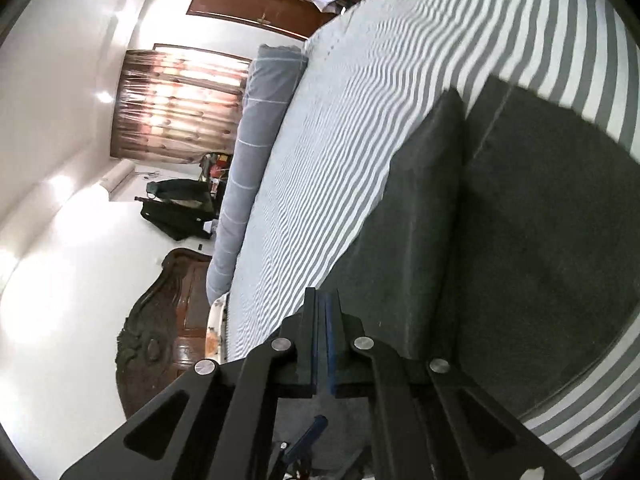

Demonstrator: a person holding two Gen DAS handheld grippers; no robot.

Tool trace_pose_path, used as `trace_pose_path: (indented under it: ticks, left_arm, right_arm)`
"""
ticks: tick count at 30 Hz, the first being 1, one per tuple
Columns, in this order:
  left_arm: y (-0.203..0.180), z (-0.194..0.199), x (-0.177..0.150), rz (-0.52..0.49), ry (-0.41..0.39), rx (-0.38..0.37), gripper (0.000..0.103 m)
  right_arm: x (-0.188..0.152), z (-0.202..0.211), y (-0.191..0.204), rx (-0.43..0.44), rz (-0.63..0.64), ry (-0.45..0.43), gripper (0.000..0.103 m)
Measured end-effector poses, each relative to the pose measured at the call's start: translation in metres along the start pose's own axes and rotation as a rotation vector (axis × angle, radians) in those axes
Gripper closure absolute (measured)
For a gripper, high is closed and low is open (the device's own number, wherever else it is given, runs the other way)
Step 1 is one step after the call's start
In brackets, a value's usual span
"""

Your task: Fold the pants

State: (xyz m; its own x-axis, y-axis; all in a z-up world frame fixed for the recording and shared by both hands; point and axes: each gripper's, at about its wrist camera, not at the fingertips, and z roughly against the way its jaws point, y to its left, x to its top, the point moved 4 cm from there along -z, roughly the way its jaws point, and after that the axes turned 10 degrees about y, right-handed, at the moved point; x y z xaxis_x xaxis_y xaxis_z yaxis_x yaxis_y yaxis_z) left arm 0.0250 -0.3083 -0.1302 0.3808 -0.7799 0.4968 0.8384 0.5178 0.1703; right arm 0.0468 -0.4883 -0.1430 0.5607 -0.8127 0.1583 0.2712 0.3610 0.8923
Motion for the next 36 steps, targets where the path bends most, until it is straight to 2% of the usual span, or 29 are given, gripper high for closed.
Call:
trace_pose_path:
  ticks: [1, 2, 3, 5, 8, 15, 16, 17, 18, 24, 28, 30, 31, 32, 36]
  left_arm:
    - [0.001, 0.003, -0.002, 0.004, -0.014, -0.02, 0.05]
    - [0.001, 0.005, -0.006, -0.002, -0.014, -0.036, 0.05]
    - [0.0, 0.004, -0.009, -0.01, -0.008, -0.039, 0.05]
    - [-0.002, 0.003, -0.016, -0.032, 0.005, -0.022, 0.05]
    - [-0.003, 0.003, -0.024, -0.046, 0.006, -0.006, 0.05]
    - [-0.007, 0.004, -0.03, -0.067, 0.004, -0.002, 0.049]
    - [-0.007, 0.004, -0.031, -0.064, 0.006, 0.002, 0.048]
    - [-0.006, 0.003, -0.032, -0.061, 0.008, 0.004, 0.046]
    - [-0.006, 0.004, -0.032, -0.059, 0.008, 0.008, 0.046]
    - [-0.005, 0.003, -0.029, -0.061, -0.016, 0.061, 0.041]
    - [-0.003, -0.003, -0.013, -0.075, -0.021, 0.137, 0.041]
    - [0.003, -0.006, -0.004, -0.062, -0.014, 0.131, 0.061]
    - [0.007, -0.009, 0.0, -0.051, 0.003, 0.106, 0.091]
    - [0.012, -0.013, 0.003, -0.032, 0.028, 0.086, 0.099]
    - [0.029, -0.011, 0.006, 0.024, 0.028, 0.057, 0.1]
  right_arm:
    - [-0.001, 0.003, -0.004, -0.03, -0.004, -0.002, 0.094]
    - [-0.003, 0.005, -0.01, -0.058, -0.006, 0.004, 0.089]
    - [-0.006, 0.006, -0.02, -0.091, -0.018, 0.013, 0.076]
    - [-0.014, 0.01, -0.04, -0.132, -0.059, 0.027, 0.065]
    - [-0.028, 0.009, -0.061, -0.096, -0.12, 0.065, 0.065]
    - [-0.049, -0.018, -0.065, -0.053, -0.097, 0.15, 0.065]
    - [-0.051, -0.022, -0.064, -0.043, -0.091, 0.16, 0.067]
    - [-0.05, -0.026, -0.06, -0.027, -0.089, 0.165, 0.084]
    - [-0.048, -0.026, -0.055, -0.007, -0.081, 0.166, 0.093]
    - [-0.037, -0.017, -0.022, 0.026, -0.007, 0.149, 0.095]
    - [-0.035, -0.021, -0.006, 0.038, 0.02, 0.152, 0.095]
    - [-0.035, -0.02, -0.004, 0.047, 0.024, 0.146, 0.092]
    - [-0.034, -0.021, -0.004, 0.049, 0.022, 0.142, 0.092]
    - [-0.034, -0.022, -0.005, 0.052, 0.017, 0.139, 0.091]
    - [-0.026, -0.017, -0.026, 0.109, -0.056, 0.083, 0.08]
